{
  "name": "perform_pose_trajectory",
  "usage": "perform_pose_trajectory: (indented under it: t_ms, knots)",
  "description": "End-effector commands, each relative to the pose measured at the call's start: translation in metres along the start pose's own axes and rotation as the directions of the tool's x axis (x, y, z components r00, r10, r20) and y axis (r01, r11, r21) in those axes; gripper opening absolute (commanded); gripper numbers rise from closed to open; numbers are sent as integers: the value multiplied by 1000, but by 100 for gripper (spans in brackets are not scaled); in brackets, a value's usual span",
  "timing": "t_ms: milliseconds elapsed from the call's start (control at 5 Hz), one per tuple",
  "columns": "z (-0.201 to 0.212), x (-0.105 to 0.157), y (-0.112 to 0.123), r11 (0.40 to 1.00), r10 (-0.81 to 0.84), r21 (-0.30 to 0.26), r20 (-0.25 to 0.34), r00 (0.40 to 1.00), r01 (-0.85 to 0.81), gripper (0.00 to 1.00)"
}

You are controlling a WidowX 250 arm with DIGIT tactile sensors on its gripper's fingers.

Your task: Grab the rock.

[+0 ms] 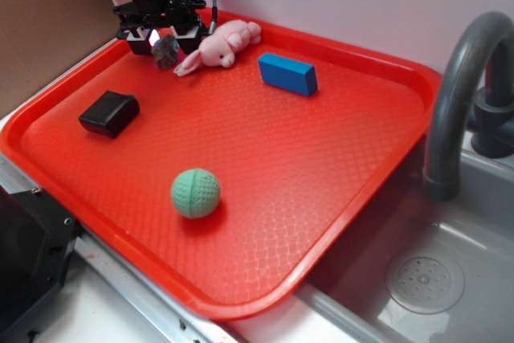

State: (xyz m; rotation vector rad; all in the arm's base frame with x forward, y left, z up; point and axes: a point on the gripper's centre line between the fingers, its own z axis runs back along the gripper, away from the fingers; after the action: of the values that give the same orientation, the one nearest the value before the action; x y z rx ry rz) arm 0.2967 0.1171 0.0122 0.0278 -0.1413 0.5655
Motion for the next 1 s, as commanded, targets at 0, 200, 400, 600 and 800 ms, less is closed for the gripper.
perform_pose_trajectory:
  t_ms: [0, 200, 400, 600, 800]
  knots:
    - [10, -16, 7, 999, 25, 43, -17, 1000, -25, 0]
    - [47, -17, 13, 996, 75, 42, -56, 996, -73, 0]
    - [86, -22, 12, 996, 85, -17, -51, 995, -86, 0]
    - [135, -41, -2, 994, 49, -93, -47, 998, -53, 0]
    - [184, -69, -31, 976, -64, -212, -55, 996, 51, 0]
